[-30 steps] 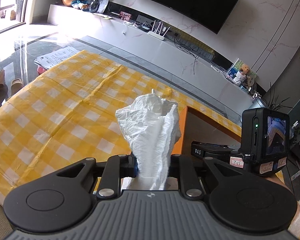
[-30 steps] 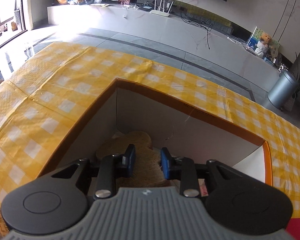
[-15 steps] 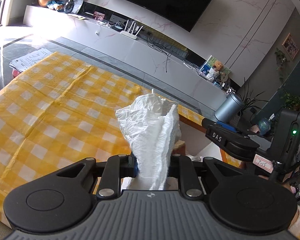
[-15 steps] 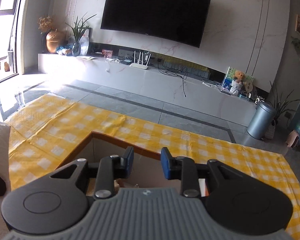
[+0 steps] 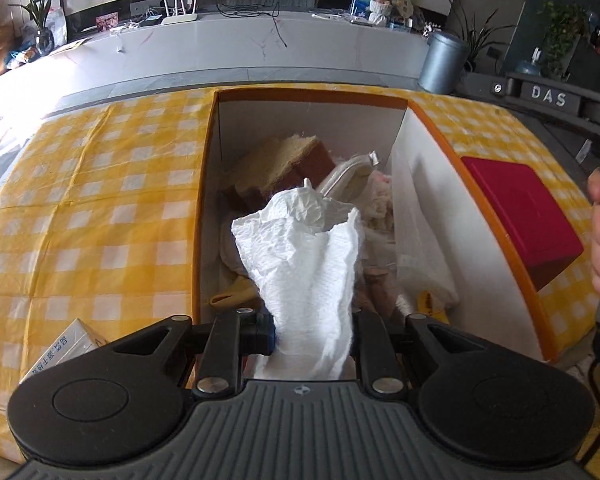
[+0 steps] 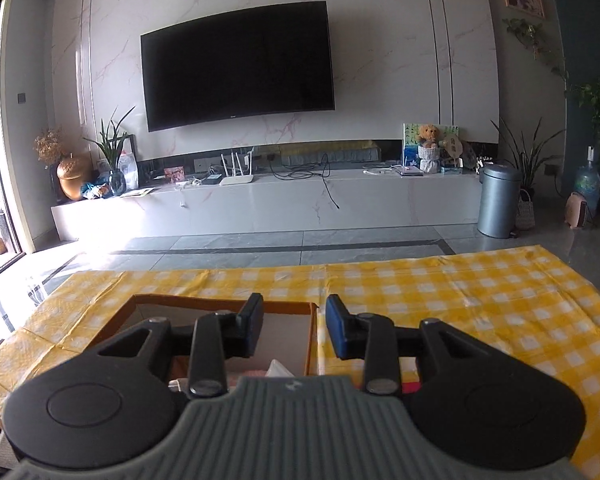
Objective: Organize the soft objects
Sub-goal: 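Lower the paper-towel bundle into the white box and open the left gripper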
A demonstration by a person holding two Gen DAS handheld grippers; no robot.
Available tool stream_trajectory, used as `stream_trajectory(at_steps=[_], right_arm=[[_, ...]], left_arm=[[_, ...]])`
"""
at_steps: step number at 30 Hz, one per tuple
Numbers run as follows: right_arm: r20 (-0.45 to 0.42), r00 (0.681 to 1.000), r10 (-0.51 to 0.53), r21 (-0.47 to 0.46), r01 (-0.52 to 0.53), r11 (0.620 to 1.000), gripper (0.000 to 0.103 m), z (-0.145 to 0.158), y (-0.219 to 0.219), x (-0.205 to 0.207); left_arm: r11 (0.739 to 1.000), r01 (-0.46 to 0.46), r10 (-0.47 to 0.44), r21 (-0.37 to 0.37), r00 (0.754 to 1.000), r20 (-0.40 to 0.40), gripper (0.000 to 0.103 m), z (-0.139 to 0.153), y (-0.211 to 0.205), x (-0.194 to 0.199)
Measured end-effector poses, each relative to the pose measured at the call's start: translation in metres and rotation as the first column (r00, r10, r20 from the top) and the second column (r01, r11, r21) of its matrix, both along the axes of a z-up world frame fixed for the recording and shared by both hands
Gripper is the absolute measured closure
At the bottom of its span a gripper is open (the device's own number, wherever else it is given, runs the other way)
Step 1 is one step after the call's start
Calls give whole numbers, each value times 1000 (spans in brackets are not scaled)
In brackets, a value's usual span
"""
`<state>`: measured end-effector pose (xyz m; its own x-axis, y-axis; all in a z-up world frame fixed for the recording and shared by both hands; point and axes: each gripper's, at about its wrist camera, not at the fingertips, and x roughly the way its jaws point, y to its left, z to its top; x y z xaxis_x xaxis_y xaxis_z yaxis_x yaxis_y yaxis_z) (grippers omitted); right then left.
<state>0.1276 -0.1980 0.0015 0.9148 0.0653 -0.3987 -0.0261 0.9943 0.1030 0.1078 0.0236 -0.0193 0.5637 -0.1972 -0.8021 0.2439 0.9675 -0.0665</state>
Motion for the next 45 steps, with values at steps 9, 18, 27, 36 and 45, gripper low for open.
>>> stream_trajectory(at_steps=[9,18,27,36,45], right_arm=[[-22,1000,7,-3,-7,1000,69,-3,0,-4],[-41,999,-12,22,13,1000,69,-3,-10,-7],[-43,999,0,21,1,1000,69,0,-8,-10],[-82,997,-8,27,10,1000,69,-8,-12,-4],[-100,995,-7,27,10,1000,69,-11,-15,-3]], left_arm=[[962,-44,22,269,996,86,76,-14,-34,-6],[978,-65,40,197,991,128,47,17,-27,-14],[999,8,-13,34,988,155,89,38,-12,-27],[991,84,-95,105,990,109,92,8,-35,-14],[893,-92,42,441,992,121,94,-33,-52,9]])
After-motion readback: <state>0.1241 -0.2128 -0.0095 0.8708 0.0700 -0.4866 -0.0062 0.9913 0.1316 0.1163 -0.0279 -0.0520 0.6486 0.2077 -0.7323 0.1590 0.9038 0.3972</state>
